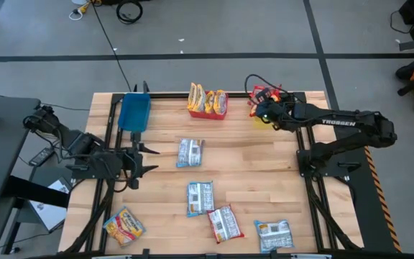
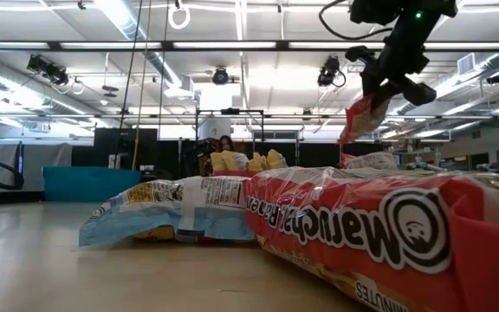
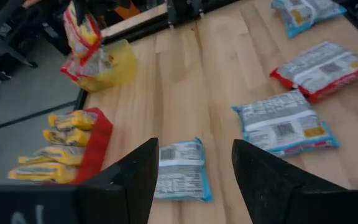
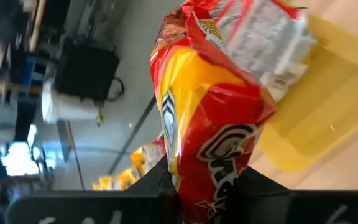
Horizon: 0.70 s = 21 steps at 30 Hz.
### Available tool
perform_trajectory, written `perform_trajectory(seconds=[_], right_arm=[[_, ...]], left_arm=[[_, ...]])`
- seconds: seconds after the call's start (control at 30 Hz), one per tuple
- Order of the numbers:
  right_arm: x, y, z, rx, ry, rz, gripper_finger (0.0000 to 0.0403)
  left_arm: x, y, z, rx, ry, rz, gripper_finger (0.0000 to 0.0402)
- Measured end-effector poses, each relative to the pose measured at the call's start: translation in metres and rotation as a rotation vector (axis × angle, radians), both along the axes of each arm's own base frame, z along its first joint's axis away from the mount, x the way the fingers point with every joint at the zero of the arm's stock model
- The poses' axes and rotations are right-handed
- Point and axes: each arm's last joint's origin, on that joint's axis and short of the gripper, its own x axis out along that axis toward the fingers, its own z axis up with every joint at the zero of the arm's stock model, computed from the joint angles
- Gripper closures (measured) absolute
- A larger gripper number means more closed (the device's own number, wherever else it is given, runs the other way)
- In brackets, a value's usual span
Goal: Sort Maruchan noodles
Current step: Put the top red noodle pack into the yellow bin
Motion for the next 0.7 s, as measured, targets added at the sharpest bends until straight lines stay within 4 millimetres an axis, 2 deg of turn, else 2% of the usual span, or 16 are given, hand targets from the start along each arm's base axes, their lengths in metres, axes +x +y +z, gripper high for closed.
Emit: perform_trajectory(seconds=[0.1,0.2,0.47,0.57,0.7], right_arm=[[-0.002,0.002,-0.002,0.055,-0.077,-0.071,0.0345],[-0.005,0.007,-0.007,0.099,-0.077,-0.112,0.0345],[-0.031,0.005,-0.018,0.32,0.146,-0.16,0.0345],[-0.029,0.002,-0.02,0.35,0.139,-0.158,0.0344],[-0.017,-0.004,-0.021,0.326,0.056,-0.133,0.0343]], left_arm=[[-0.003,-0.005,-0.001,-0.013,0.009,-0.021,0.0194],[-0.007,-0.01,-0.001,-0.012,0.004,-0.052,0.0194],[-0.012,-0.017,0.0,0.016,-0.02,-0.063,0.0194],[-0.012,-0.016,0.0,0.03,-0.031,-0.041,0.0194],[-0.012,-0.016,0.0,0.035,-0.035,-0.031,0.0194]])
